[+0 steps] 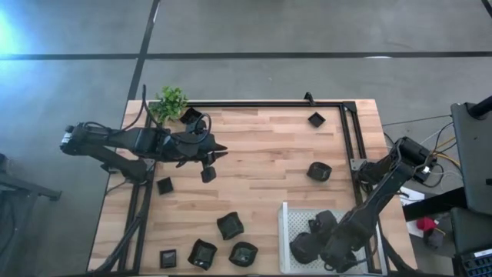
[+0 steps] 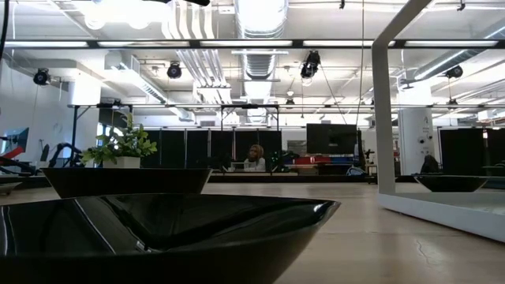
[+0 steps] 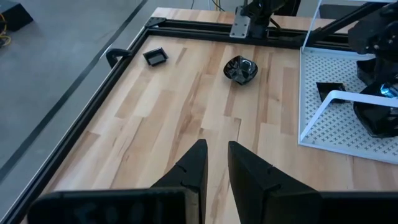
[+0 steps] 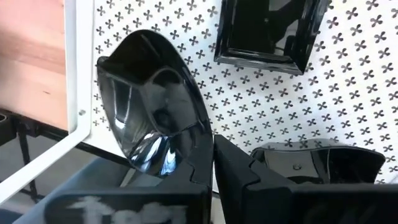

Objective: Pick & Place Mini shaped plates
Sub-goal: Stack the leaf shaped plate on top of the other leaf shaped plate on the shelf

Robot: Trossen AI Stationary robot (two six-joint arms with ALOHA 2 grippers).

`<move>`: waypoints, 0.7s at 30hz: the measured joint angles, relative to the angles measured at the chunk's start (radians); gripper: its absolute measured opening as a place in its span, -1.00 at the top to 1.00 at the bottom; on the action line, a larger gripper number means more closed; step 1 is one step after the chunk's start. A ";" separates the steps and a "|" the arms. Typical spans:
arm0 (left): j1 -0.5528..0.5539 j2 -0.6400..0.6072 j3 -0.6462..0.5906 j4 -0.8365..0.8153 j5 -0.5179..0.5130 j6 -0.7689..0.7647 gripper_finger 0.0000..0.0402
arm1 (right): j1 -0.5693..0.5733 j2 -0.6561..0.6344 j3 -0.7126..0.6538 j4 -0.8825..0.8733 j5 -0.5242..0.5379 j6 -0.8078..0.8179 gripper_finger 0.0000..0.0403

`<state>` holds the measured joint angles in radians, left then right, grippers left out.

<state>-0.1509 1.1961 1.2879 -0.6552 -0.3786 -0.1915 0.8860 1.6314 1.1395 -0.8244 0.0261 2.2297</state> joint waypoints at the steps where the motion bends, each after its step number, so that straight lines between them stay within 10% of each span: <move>1: 0.000 0.000 0.000 0.000 0.000 -0.001 0.71 | 0.000 0.000 0.000 -0.002 0.000 0.002 0.96; 21: 0.000 0.000 0.000 0.000 -0.004 -0.017 0.71 | -0.003 0.002 -0.007 0.054 -0.005 0.023 0.96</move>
<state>-0.1509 1.1961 1.2877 -0.6548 -0.3824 -0.2089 0.8833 1.6337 1.1324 -0.7704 0.0216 2.2524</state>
